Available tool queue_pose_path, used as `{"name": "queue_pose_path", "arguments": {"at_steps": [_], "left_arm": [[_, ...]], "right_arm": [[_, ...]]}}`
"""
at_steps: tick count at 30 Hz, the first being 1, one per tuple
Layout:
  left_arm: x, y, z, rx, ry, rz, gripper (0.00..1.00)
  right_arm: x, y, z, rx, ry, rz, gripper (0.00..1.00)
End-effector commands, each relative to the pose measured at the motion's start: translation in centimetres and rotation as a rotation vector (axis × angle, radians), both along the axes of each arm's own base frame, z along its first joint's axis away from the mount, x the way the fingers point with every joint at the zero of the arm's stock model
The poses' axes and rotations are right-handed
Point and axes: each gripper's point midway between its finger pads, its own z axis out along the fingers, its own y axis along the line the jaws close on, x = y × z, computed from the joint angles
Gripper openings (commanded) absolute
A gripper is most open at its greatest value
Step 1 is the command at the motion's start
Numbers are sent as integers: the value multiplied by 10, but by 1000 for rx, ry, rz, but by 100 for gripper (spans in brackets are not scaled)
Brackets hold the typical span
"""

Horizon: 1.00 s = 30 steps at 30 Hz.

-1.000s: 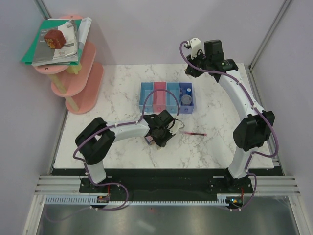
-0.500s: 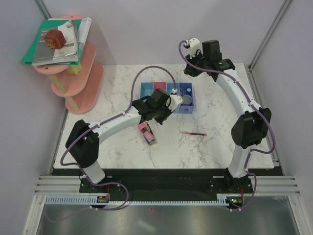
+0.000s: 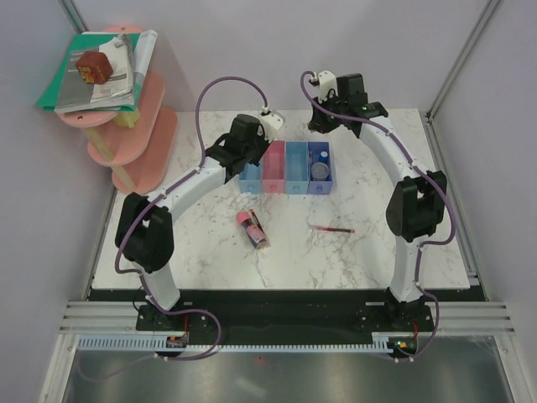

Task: Sort the stationery into containers
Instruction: Place the stationery in the storage box.

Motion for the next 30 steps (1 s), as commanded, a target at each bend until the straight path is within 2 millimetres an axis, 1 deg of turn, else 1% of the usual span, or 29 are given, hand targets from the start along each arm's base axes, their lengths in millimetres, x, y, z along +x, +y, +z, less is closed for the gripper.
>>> {"name": "queue_pose_path", "arguments": {"at_steps": [1, 2, 4, 5, 7, 8, 10, 12, 14, 15, 16, 17, 18, 19, 20, 21, 22, 23, 25, 26, 28, 29, 30], "left_arm": [[47, 5, 33, -43, -147, 33, 2], [50, 3, 34, -73, -146, 30, 2], [55, 3, 33, -99, -144, 34, 2], [57, 0, 30, -115, -139, 31, 2], [59, 1, 24, -116, -136, 38, 2], [61, 1, 16, -112, -125, 43, 2], [65, 3, 10, -115, -126, 52, 2], [70, 4, -1, -110, -122, 65, 2], [74, 10, -8, -101, -118, 81, 2], [76, 13, -20, -90, -100, 90, 2], [83, 17, -17, -99, -123, 102, 2], [86, 21, -21, -95, -123, 117, 2], [88, 23, -30, -85, -109, 120, 4], [91, 28, -31, -77, -116, 130, 6], [92, 31, -36, -69, -111, 133, 7], [92, 32, -40, -63, -110, 133, 12], [94, 35, -41, -56, -117, 136, 14], [94, 37, -46, -48, -113, 140, 21], [94, 39, -48, -41, -113, 142, 31], [94, 41, -51, -42, -108, 145, 42], [92, 42, -47, -58, -112, 150, 49], [90, 42, -47, -61, -110, 147, 56], [89, 42, -44, -67, -113, 147, 59]], "right_arm": [[10, 30, 27, 105, -67, 48, 0], [8, 38, 27, 112, -64, 65, 0], [7, 48, 24, 130, -56, 87, 0], [5, 54, 21, 135, -50, 98, 0], [7, 62, 17, 139, -42, 105, 0], [6, 67, 15, 140, -41, 112, 0], [7, 72, 11, 144, -34, 116, 0], [7, 79, 12, 154, -37, 128, 0], [6, 83, 13, 166, -33, 128, 0], [5, 86, 14, 170, -31, 130, 0], [4, 87, 16, 174, -31, 131, 0], [4, 86, 15, 176, -28, 128, 0], [3, 88, 16, 176, -28, 129, 0], [3, 88, 16, 177, -30, 129, 0], [2, 88, 16, 177, -27, 130, 0], [3, 88, 16, 177, -30, 129, 0], [2, 89, 17, 178, -31, 130, 0], [2, 90, 17, 178, -30, 129, 0], [2, 94, 16, 179, -30, 134, 0], [2, 95, 16, 178, -30, 134, 0], [2, 102, 13, 178, -30, 139, 0], [2, 103, 11, 177, -27, 140, 0], [3, 105, 8, 175, -25, 138, 0]]}}
